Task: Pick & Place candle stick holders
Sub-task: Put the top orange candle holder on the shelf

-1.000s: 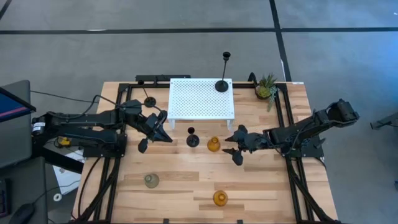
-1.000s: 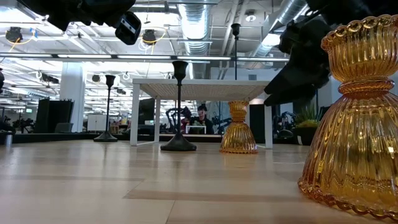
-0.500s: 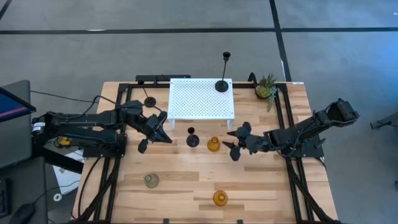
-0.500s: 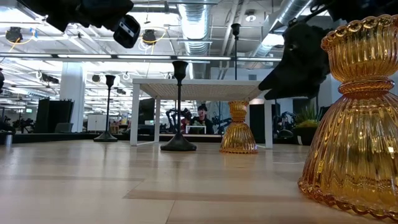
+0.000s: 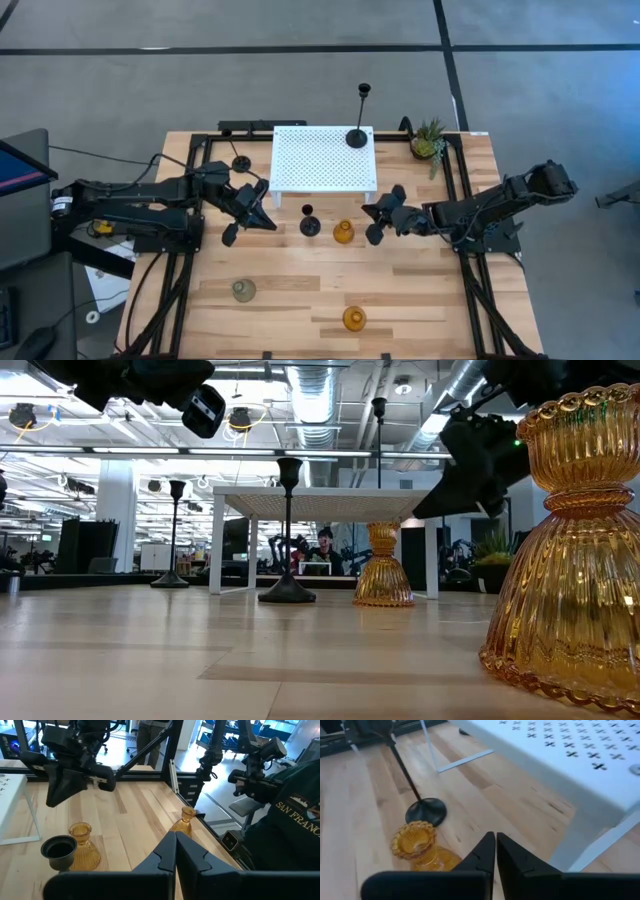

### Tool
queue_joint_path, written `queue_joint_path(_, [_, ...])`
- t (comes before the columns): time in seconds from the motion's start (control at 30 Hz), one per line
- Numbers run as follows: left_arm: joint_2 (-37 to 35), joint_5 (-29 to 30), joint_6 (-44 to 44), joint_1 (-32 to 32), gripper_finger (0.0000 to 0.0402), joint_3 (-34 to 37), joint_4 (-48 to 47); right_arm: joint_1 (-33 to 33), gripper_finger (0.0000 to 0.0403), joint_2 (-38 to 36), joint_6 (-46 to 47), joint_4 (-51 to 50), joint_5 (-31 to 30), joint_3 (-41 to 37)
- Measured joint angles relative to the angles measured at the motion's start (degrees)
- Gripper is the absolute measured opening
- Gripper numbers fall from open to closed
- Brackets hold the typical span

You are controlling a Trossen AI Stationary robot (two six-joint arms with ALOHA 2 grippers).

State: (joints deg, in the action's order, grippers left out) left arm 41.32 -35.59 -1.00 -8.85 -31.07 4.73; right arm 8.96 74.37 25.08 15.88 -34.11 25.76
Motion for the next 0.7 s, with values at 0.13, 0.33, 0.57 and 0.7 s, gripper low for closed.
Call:
queue_joint_path(0.13, [0.0,0.0,0.0,0.0,0.0004,0.0,0.0,-1.3,0.0003,0.0,-0.2,0.0,-0.7,0.0])
queue_joint_path(0.33, [0.0,0.0,0.0,0.0,0.0004,0.0,0.0,-2.9,0.0001,0.0,-0.6,0.0,-2.0,0.0])
queue_joint_path(0.57, [0.0,0.0,0.0,0.0,0.0004,0.0,0.0,-4.6,0.0000,0.0,-0.6,-0.2,-3.5,0.0])
queue_joint_path(0.7, [0.0,0.0,0.0,0.0,0.0004,0.0,0.0,-5.0,0.0000,0.0,-0.6,-0.5,-4.7,0.0])
